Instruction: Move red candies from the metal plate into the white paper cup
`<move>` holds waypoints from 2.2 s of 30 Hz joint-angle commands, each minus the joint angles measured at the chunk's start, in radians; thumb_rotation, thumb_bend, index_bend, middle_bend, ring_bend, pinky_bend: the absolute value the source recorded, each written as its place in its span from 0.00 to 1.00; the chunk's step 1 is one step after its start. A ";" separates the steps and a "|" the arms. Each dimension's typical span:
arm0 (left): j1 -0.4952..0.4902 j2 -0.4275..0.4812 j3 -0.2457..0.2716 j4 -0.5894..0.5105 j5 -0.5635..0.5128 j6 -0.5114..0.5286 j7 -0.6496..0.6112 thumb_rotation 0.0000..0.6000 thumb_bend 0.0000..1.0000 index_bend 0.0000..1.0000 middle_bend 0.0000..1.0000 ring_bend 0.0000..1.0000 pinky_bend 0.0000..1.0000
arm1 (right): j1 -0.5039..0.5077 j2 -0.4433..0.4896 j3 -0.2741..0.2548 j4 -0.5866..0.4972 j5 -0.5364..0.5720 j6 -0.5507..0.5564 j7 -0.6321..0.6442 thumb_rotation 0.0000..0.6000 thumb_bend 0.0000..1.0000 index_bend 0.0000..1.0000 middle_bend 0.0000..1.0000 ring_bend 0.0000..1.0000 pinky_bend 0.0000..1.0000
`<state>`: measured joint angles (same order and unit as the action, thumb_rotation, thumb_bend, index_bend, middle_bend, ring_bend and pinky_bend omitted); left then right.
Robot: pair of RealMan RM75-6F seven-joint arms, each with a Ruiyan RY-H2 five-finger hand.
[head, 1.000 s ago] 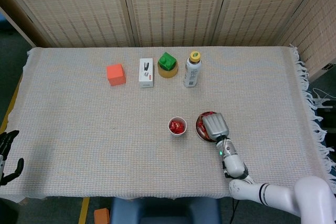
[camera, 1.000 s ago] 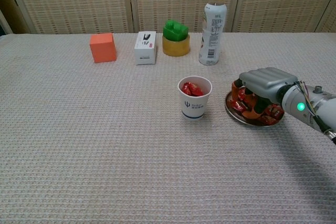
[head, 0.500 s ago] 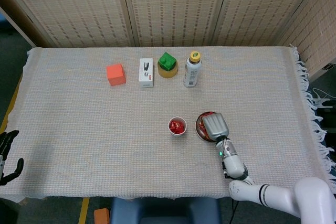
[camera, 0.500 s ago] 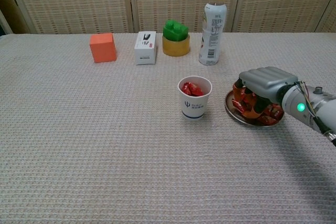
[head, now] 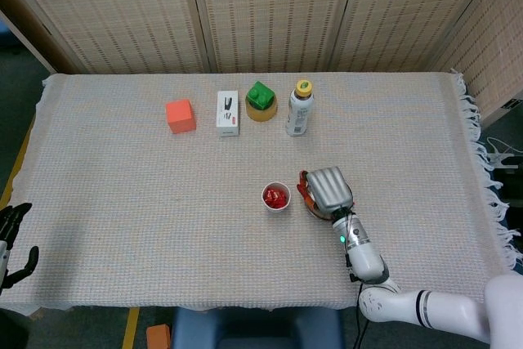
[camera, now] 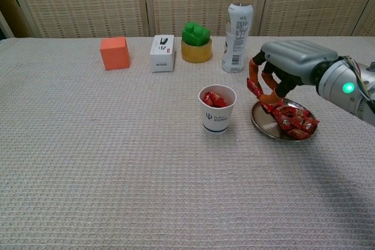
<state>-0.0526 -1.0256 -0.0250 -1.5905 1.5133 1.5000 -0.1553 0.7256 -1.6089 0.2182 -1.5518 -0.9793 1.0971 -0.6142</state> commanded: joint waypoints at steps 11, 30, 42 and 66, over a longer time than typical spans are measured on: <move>0.001 0.004 -0.001 0.003 -0.004 0.000 -0.015 1.00 0.51 0.00 0.05 0.02 0.25 | 0.101 -0.128 0.042 0.052 0.069 -0.016 -0.084 1.00 0.25 0.51 0.79 0.85 1.00; 0.005 0.005 0.000 0.004 0.004 0.010 -0.018 1.00 0.51 0.00 0.05 0.02 0.25 | 0.054 -0.030 -0.017 -0.043 0.017 0.024 -0.054 1.00 0.25 0.22 0.79 0.84 1.00; 0.000 -0.005 -0.001 -0.004 -0.005 -0.002 0.018 1.00 0.51 0.00 0.05 0.02 0.25 | -0.024 0.060 -0.080 -0.013 -0.010 0.037 0.001 1.00 0.24 0.25 0.79 0.83 1.00; -0.005 -0.007 -0.002 -0.009 -0.012 -0.013 0.030 1.00 0.51 0.00 0.05 0.02 0.25 | -0.047 0.046 -0.162 0.155 0.029 -0.123 -0.017 1.00 0.24 0.31 0.79 0.83 1.00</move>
<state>-0.0577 -1.0322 -0.0266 -1.5990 1.5017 1.4869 -0.1250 0.6774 -1.5606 0.0553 -1.3988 -0.9518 0.9770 -0.6305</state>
